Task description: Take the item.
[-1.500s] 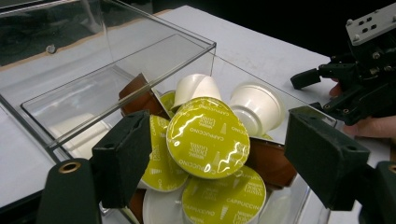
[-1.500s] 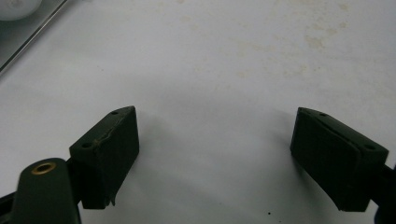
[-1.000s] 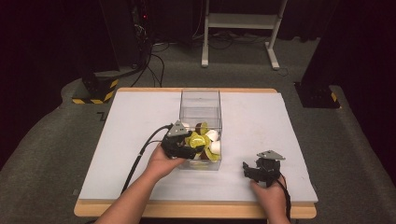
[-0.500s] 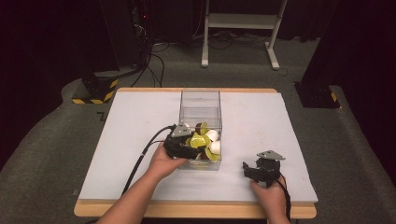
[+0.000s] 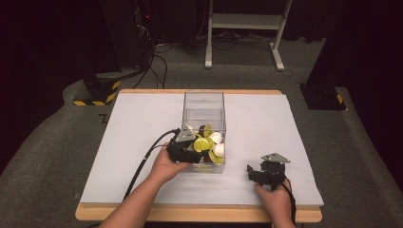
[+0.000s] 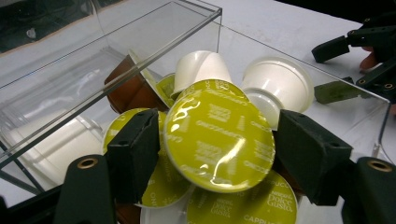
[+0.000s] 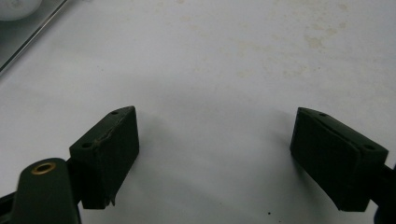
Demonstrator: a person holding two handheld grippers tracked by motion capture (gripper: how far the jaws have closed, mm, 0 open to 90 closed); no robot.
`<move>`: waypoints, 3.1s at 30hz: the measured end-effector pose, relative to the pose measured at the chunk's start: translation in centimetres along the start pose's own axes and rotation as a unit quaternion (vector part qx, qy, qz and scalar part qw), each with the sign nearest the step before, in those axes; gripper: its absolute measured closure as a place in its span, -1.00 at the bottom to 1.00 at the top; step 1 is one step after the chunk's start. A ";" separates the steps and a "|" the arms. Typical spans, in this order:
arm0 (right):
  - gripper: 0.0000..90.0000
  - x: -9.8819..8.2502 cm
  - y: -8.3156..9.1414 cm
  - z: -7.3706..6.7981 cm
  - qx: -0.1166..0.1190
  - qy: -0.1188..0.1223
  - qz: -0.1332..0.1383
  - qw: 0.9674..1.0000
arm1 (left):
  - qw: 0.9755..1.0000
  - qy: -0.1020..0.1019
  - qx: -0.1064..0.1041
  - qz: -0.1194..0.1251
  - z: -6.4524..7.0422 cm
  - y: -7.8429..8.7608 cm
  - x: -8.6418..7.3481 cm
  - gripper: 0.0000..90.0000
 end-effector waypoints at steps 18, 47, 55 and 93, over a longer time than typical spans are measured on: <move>-0.66 0.0 0.0 0.0 -0.001 0.000 0.001 1.000 | 1.000 0.000 0.001 0.010 -0.2 0.5 -0.1 -0.16; -0.65 0.0 0.0 0.0 -0.002 0.002 0.001 1.000 | 0.998 0.032 -0.022 0.050 -0.5 3.9 1.2 -0.16; -0.65 0.0 0.0 0.0 -0.001 0.002 0.002 1.000 | 0.997 0.042 -0.019 0.060 -0.9 4.6 1.5 -0.16; -0.66 0.0 0.0 0.0 -0.001 0.000 0.001 1.000 | 0.993 0.054 0.061 0.083 -7.5 9.2 1.0 -0.16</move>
Point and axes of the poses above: each handheld gripper's, and its own axes: y roughly backward along the jaws, x roughly out of its top, z roughly to its right, the point moved 3 cm from there along -y, roughly forward along the jaws, and after that the axes turned 8 degrees about x, right-handed, at the moved point
